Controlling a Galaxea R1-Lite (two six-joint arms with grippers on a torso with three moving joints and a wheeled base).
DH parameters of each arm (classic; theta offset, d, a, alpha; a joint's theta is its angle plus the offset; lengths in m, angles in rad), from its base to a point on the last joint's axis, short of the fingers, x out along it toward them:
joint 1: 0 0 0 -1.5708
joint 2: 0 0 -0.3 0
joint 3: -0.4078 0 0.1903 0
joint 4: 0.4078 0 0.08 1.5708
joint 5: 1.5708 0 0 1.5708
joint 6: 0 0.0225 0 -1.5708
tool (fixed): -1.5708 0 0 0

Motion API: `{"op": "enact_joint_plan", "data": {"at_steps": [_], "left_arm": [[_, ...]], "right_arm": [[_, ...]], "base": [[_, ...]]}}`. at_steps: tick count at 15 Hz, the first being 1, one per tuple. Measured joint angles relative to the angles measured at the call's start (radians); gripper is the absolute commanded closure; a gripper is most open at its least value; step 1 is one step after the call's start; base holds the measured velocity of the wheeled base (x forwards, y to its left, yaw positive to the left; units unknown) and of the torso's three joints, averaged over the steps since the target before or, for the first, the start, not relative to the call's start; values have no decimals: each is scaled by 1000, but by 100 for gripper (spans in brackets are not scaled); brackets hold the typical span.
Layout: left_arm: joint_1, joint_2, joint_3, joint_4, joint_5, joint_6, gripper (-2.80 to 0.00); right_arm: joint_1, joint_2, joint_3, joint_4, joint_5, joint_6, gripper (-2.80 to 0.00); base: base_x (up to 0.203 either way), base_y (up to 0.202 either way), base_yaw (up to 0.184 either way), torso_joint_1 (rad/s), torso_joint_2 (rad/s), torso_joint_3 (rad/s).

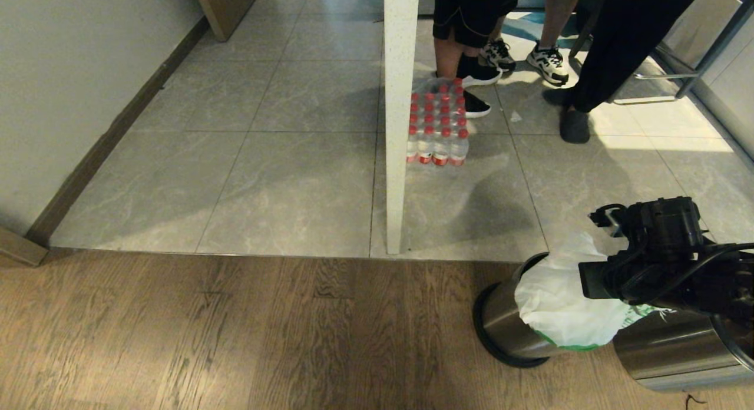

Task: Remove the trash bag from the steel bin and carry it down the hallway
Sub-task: Pick up the trash bag

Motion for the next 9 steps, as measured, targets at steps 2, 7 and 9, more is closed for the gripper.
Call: {"op": "enact_joint_plan", "data": {"at_steps": [2,7,9], "left_arm": [[0,0,0,0,0,1,0],[0,0,0,0,0,0,0],[0,0,0,0,0,1,0]], "right_arm": [[0,-6,0,0,2,0,-280],[-2,-56,3,16,-1,-2,-280],[-24,-78,19,17,-4,0,-280]], "base": [[0,0,0,0,0,0],[0,0,0,0,0,0],[0,0,0,0,0,0]]}}
